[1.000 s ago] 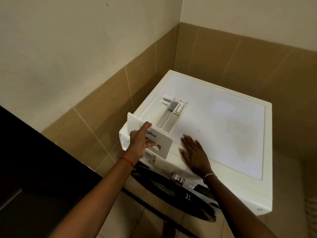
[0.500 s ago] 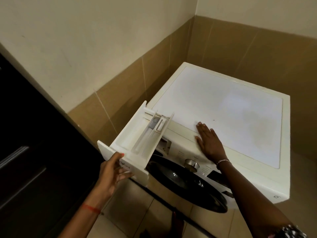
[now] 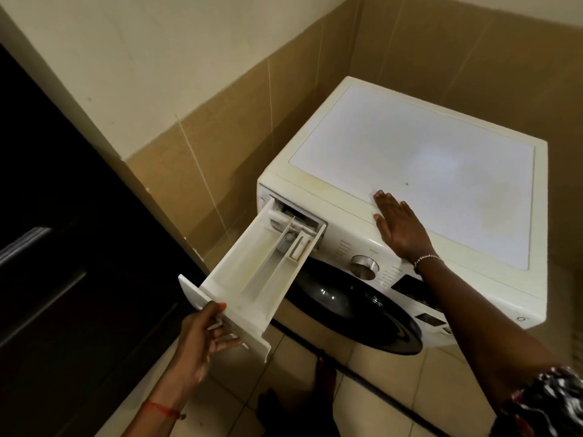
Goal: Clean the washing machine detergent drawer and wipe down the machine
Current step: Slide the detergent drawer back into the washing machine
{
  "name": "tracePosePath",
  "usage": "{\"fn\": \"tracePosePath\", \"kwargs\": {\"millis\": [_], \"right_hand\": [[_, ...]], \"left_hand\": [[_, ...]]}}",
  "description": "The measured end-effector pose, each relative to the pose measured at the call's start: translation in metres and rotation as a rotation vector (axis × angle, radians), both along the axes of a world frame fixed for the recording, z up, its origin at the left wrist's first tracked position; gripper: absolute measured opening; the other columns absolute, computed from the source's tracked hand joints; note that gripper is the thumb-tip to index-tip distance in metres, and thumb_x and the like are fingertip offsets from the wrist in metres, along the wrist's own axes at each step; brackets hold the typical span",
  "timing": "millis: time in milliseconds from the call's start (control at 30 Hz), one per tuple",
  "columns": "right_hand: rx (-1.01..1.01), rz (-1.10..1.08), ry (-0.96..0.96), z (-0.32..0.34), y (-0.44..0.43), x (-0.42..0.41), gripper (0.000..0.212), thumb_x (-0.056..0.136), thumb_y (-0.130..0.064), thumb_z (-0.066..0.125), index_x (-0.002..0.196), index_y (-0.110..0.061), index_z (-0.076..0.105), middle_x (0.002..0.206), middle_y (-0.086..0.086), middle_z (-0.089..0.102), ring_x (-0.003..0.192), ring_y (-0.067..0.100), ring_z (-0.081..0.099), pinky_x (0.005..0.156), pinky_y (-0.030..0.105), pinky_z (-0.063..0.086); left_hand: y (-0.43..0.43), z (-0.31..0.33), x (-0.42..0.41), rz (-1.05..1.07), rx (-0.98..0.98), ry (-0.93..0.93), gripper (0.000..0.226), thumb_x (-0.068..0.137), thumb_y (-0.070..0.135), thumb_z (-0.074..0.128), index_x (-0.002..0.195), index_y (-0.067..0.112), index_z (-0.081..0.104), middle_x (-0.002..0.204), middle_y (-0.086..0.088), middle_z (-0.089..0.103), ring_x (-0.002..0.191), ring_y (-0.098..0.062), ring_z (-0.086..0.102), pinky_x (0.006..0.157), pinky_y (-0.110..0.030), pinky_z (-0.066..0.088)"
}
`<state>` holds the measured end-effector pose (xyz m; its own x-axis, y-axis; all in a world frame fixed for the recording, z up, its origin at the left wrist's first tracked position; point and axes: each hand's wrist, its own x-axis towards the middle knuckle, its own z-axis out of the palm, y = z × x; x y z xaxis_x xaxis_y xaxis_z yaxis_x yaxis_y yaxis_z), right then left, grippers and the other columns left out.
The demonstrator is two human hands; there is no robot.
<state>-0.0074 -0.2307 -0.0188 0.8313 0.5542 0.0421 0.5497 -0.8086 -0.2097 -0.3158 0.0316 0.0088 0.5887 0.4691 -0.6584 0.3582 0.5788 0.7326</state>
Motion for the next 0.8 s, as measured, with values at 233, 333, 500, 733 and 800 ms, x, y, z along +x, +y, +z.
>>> {"fn": "tracePosePath", "kwargs": {"millis": [233,333,500,733,800], "right_hand": [[0.005,0.007,-0.006,0.001,0.001,0.001,0.059,0.095,-0.038,0.017,0.149,-0.015,0.02,0.155,0.001,0.022,0.144,0.014,0.016,0.118,0.032,0.011],[0.008,0.006,-0.004,0.0,0.001,0.001,0.059,0.094,-0.038,0.017,0.149,-0.015,0.02,0.155,0.001,0.023,0.144,0.014,0.017,0.117,0.032,0.011],[0.009,0.003,-0.001,-0.001,0.001,0.002,0.059,0.095,-0.038,0.018,0.149,-0.016,0.021,0.155,0.0,0.023,0.144,0.015,0.018,0.117,0.032,0.012],[0.002,0.003,-0.006,0.0,0.0,0.003,0.066,0.091,-0.046,0.01,0.149,-0.015,0.021,0.154,0.001,0.024,0.143,0.016,0.02,0.116,0.034,0.014],[0.002,0.004,-0.003,0.0,0.001,0.003,0.067,0.091,-0.047,0.009,0.149,-0.015,0.021,0.154,0.001,0.025,0.143,0.016,0.02,0.116,0.034,0.014]], "left_hand": [[0.008,-0.02,0.006,0.05,-0.066,0.011,0.014,0.083,0.01,0.058,0.091,0.002,0.051,0.076,-0.01,0.051,0.069,-0.03,0.055,0.044,-0.034,0.056],[0.014,-0.025,0.008,0.041,-0.087,0.026,0.018,0.09,0.009,0.05,0.106,0.001,0.049,0.085,-0.011,0.055,0.08,-0.03,0.058,0.051,-0.037,0.058],[0.027,-0.028,0.011,0.028,-0.091,0.038,0.029,0.09,0.011,0.051,0.117,0.002,0.048,0.099,-0.015,0.057,0.087,-0.03,0.059,0.052,-0.037,0.059],[0.041,-0.032,0.017,0.041,-0.113,0.008,0.045,0.09,0.013,0.051,0.132,0.0,0.041,0.111,-0.02,0.056,0.091,-0.031,0.06,0.05,-0.035,0.058],[0.042,-0.032,0.02,0.03,-0.098,0.003,0.044,0.09,0.013,0.05,0.131,-0.001,0.042,0.111,-0.021,0.056,0.091,-0.031,0.06,0.05,-0.034,0.058]]}}
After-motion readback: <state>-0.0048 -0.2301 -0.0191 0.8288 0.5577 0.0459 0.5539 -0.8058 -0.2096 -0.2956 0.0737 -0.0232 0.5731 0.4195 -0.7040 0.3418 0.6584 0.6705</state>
